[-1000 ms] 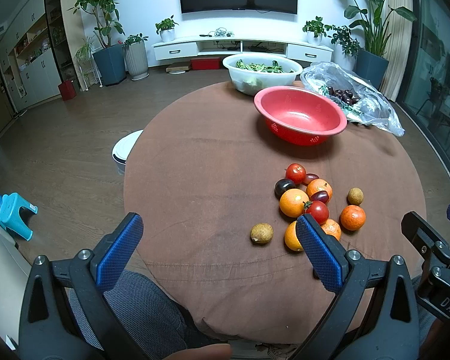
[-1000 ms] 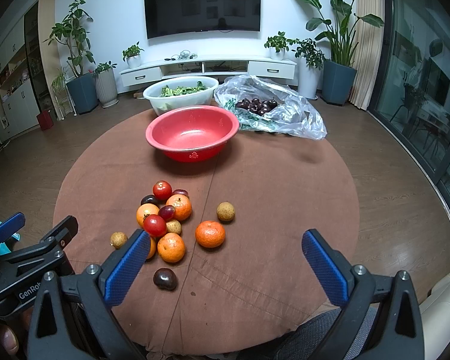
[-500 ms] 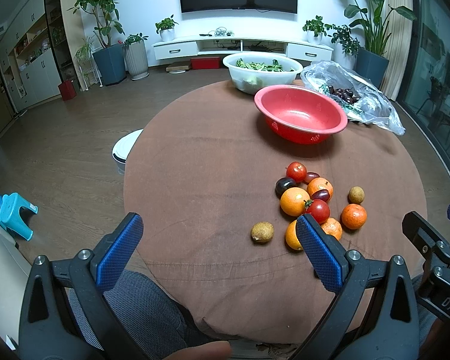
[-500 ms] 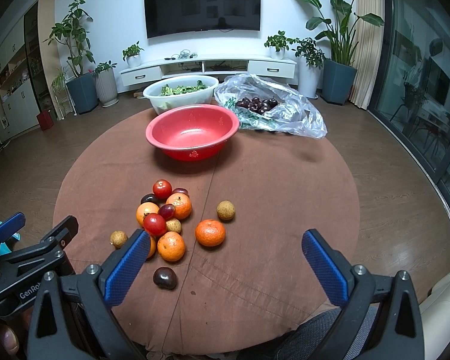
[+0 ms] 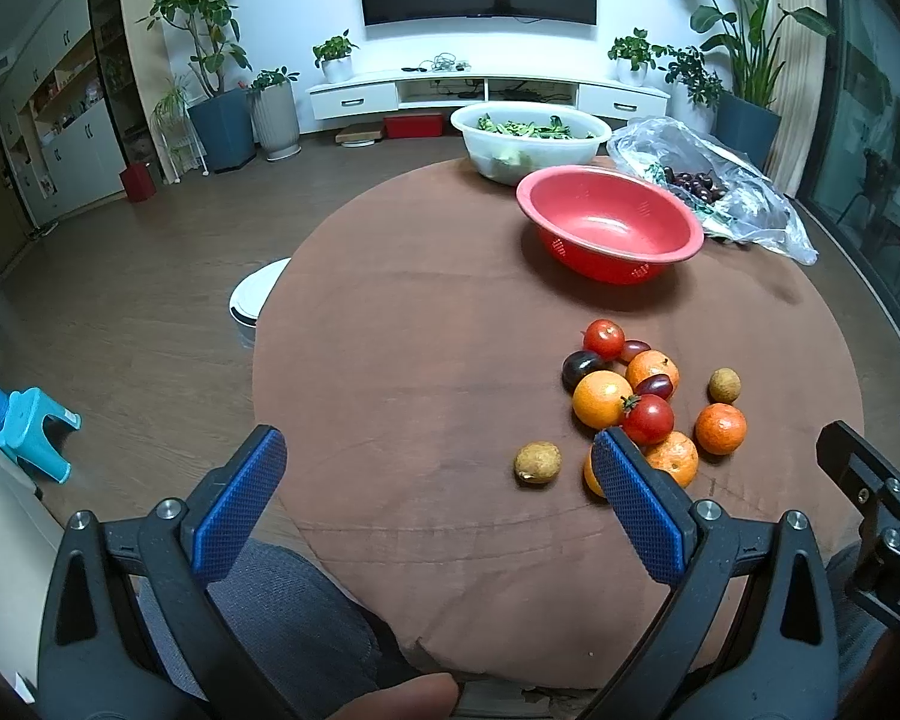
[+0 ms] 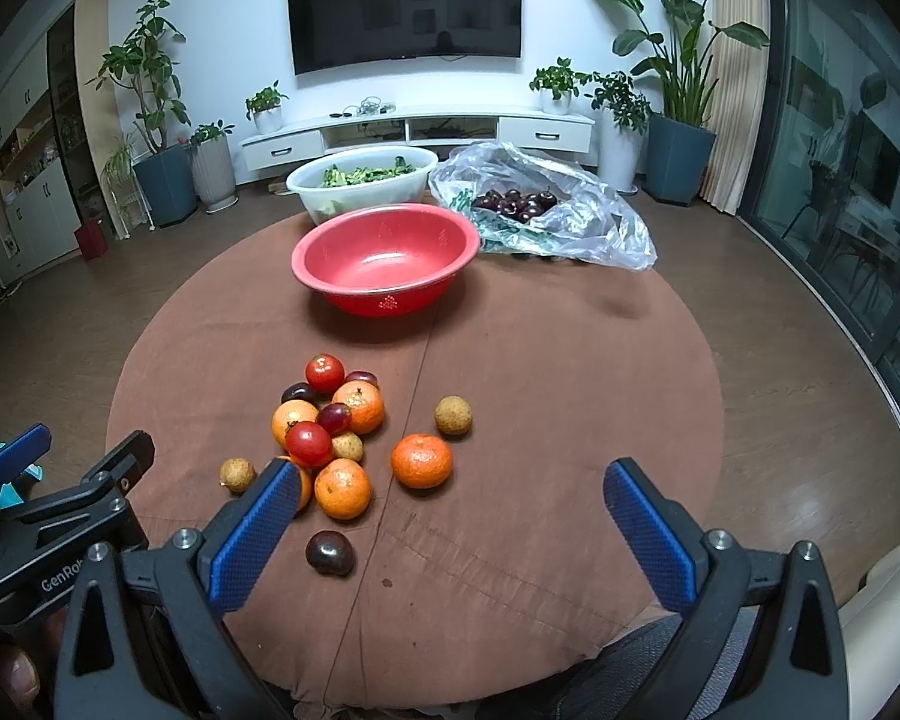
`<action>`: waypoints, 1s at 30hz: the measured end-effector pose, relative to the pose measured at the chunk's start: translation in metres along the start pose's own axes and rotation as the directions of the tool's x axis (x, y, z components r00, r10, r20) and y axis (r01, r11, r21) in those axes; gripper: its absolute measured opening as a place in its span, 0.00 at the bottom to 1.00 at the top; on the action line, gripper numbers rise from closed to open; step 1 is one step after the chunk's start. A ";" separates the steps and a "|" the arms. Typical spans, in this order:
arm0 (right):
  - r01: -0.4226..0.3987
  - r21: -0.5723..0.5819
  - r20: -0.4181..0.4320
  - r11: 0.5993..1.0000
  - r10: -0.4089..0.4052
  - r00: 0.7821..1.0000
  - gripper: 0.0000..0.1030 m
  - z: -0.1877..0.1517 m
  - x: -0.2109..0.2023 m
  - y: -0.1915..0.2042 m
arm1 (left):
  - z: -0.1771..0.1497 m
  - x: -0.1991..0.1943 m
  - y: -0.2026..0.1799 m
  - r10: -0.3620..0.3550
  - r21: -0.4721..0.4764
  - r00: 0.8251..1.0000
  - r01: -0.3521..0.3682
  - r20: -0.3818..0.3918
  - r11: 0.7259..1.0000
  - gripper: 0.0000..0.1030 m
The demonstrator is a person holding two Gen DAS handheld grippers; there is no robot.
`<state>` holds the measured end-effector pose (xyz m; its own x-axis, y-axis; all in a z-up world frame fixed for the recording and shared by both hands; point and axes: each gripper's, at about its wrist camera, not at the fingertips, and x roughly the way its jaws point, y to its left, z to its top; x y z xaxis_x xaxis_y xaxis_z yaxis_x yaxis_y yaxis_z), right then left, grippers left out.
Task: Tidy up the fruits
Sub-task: 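Grasp the small brown fruit with the left tool while the right tool grasps the dark plum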
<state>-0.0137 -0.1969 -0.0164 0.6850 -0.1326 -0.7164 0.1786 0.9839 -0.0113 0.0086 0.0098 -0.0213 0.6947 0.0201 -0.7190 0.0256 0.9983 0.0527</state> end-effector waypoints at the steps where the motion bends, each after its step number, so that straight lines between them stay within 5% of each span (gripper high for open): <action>1: 0.000 0.000 0.000 1.000 0.000 1.000 1.00 0.000 0.000 0.000 | 0.000 0.000 -0.001 -0.001 0.001 1.000 0.001 0.000 1.000 1.00; 12: -0.006 0.001 0.001 1.000 0.006 1.000 1.00 -0.003 0.004 0.002 | 0.004 -0.003 0.005 -0.093 0.004 0.995 0.093 0.027 0.996 1.00; 16: -0.074 0.009 0.026 0.997 0.074 0.997 1.00 -0.011 0.001 0.005 | 0.004 -0.002 0.005 -0.238 0.076 0.971 0.235 0.032 0.969 1.00; 18: -0.125 0.005 0.048 0.992 0.125 0.991 1.00 -0.019 -0.003 0.006 | -0.001 0.000 0.005 -0.224 0.116 0.974 0.220 0.029 0.969 1.00; 26: -0.269 -0.029 -0.020 0.963 0.269 0.963 0.97 -0.049 0.001 0.019 | -0.015 0.034 0.023 -0.199 0.198 0.972 0.220 -0.123 0.955 1.00; 30: -0.302 -0.044 -0.067 0.952 0.298 0.952 0.92 -0.059 0.007 0.032 | -0.003 0.051 0.022 -0.295 0.222 0.937 0.334 -0.188 0.916 1.00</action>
<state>-0.0453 -0.1596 -0.0631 0.6584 0.1754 -0.7320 -0.0679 0.9823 0.1744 0.0424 0.0328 -0.0593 0.5076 -0.2657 -0.8196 0.4146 0.9092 -0.0379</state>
